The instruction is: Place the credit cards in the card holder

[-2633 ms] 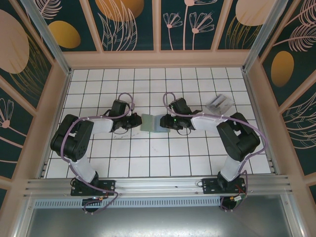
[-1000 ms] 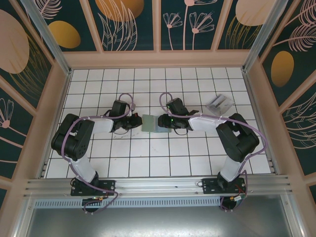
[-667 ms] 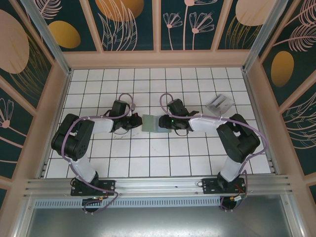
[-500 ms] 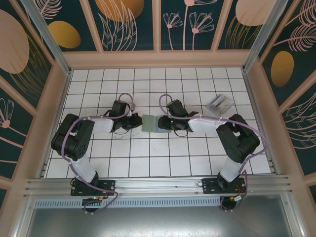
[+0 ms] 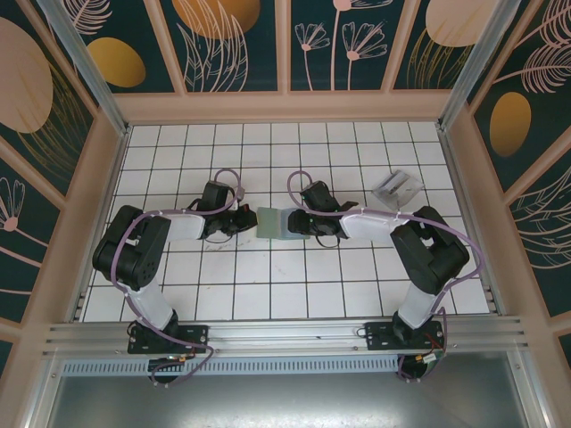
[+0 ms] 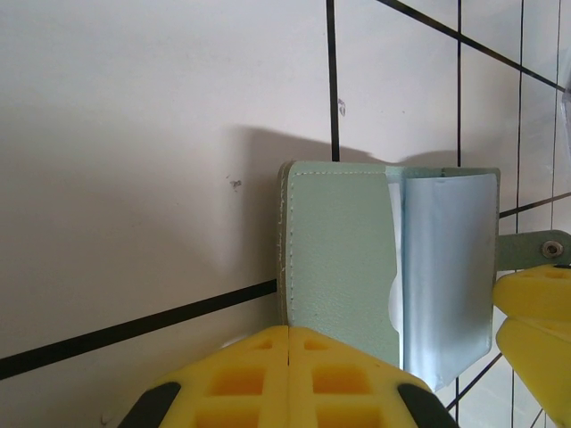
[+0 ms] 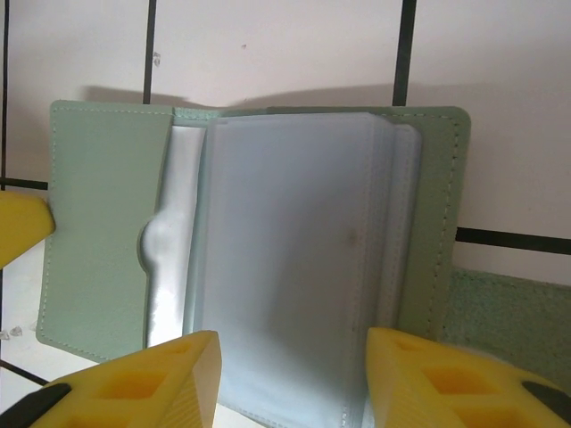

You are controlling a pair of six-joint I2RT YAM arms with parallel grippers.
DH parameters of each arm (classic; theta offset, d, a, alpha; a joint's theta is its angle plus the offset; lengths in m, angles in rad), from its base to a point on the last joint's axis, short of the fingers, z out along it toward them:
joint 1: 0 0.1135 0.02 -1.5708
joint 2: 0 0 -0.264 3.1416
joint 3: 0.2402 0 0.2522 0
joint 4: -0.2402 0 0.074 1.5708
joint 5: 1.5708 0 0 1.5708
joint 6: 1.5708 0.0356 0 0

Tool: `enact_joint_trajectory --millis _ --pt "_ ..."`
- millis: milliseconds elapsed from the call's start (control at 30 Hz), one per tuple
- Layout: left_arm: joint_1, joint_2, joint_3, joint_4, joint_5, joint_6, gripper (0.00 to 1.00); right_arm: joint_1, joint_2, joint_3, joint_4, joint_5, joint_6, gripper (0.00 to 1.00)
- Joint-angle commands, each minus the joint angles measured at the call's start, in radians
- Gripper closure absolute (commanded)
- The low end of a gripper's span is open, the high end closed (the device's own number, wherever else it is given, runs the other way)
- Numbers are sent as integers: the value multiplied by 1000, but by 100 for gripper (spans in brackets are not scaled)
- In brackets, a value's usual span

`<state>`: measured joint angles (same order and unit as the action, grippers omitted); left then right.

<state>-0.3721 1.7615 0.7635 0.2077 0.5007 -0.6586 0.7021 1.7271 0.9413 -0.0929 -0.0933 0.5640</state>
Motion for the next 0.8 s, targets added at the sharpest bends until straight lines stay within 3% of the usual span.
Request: enact_joint_trajectory --millis 0,167,567,767 --pt "4 -5 -16 7 17 2 96 6 -15 -14 -20 6 -1 53" --pt "4 -4 -24 14 18 -3 96 11 -5 -21 31 -42 20 54" --pt "4 2 -19 17 25 -4 96 17 1 16 -15 -6 -4 64" --pt "4 8 -14 13 28 -4 96 19 -2 27 -26 1 -15 72"
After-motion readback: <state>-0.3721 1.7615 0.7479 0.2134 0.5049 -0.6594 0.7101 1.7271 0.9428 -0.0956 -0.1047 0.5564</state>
